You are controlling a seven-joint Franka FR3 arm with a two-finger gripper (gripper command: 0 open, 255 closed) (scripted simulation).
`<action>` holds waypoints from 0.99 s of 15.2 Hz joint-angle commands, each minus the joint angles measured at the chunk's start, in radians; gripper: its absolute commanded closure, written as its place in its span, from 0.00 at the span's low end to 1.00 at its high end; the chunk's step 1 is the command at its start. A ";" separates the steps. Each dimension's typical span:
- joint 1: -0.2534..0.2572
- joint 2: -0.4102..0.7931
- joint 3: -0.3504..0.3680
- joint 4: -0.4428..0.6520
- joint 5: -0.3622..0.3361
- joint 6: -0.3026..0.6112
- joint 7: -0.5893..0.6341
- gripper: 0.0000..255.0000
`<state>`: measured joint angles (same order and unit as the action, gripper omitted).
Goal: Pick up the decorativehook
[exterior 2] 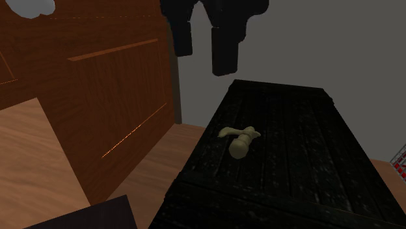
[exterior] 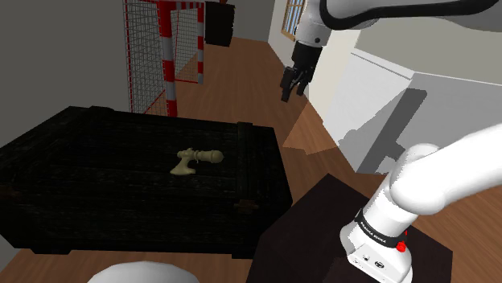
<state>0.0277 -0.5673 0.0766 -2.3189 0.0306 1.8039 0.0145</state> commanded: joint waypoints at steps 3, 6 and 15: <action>0.016 0.146 0.017 0.038 0.013 0.085 -0.010 0.00; 0.027 0.256 0.030 0.077 0.019 0.139 -0.018 0.00; 0.060 0.597 0.068 0.253 0.019 0.251 -0.036 0.00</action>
<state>0.0856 -0.0137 0.1426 -2.0929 0.0512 2.0437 -0.0160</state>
